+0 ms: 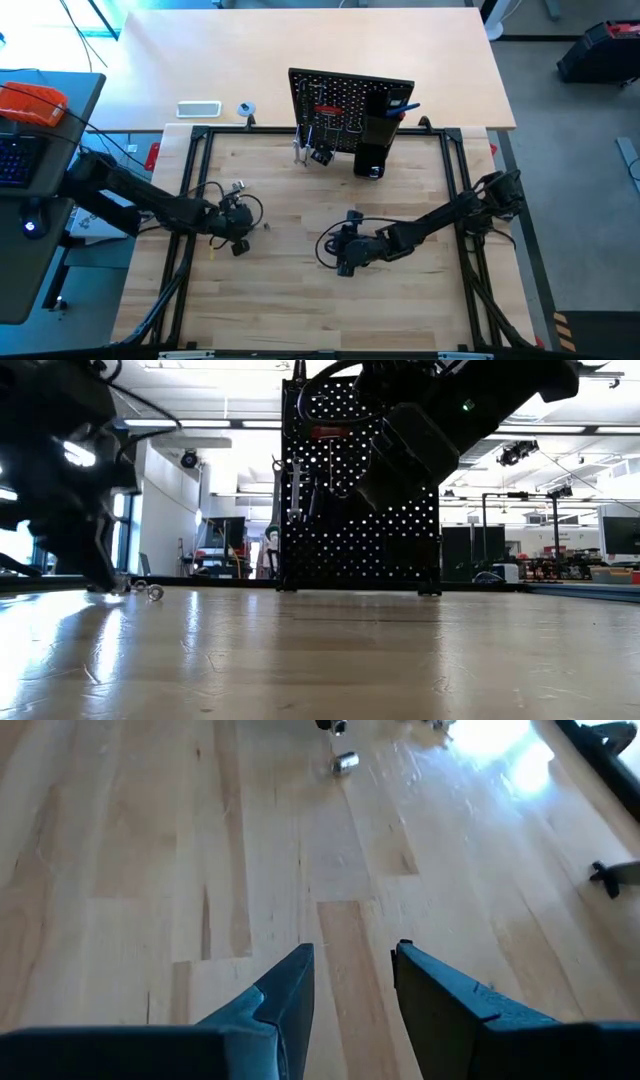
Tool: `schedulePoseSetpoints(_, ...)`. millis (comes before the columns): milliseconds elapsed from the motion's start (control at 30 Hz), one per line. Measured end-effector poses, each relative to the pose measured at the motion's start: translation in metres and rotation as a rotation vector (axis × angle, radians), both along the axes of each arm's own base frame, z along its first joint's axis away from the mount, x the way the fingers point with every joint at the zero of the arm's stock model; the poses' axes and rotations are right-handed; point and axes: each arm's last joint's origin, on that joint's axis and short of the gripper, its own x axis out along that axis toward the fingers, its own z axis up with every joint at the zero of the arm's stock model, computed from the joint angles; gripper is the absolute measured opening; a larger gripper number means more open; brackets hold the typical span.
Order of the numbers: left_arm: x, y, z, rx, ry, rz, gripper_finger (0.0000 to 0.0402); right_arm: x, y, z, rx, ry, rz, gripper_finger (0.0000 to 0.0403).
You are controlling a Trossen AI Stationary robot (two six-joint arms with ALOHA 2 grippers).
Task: Hang tools onto peg board
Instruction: Put the socket into the bottom black bin on the peg board
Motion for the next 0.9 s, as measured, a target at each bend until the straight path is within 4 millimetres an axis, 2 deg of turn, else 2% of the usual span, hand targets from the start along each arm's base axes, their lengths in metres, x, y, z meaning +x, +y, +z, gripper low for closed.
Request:
schedulePoseSetpoints(300, 0.008, -0.002, 0.035, -0.093, -0.352, 0.001, 0.0049, 0.007, 0.006, 0.011, -0.105, -0.095, 0.115, 0.0135)
schedulePoseSetpoints(500, 0.025, -0.008, 0.060, -0.170, -0.648, -0.043, 0.0049, 0.011, 0.016, 0.023, -0.245, -0.192, 0.225, 0.0135)
schedulePoseSetpoints(633, 0.036, -0.012, 0.077, -0.187, -0.850, -0.072, 0.0049, 0.013, 0.025, 0.035, -0.386, -0.279, 0.231, 0.0135)
schedulePoseSetpoints(800, 0.048, -0.015, 0.086, -0.181, -1.014, -0.097, 0.0049, 0.012, 0.033, 0.049, -0.567, -0.352, 0.216, 0.0135)
schedulePoseSetpoints(900, 0.057, -0.018, 0.083, -0.196, -1.056, -0.117, 0.0049, 0.012, 0.034, 0.054, -0.627, -0.374, 0.233, 0.0136)
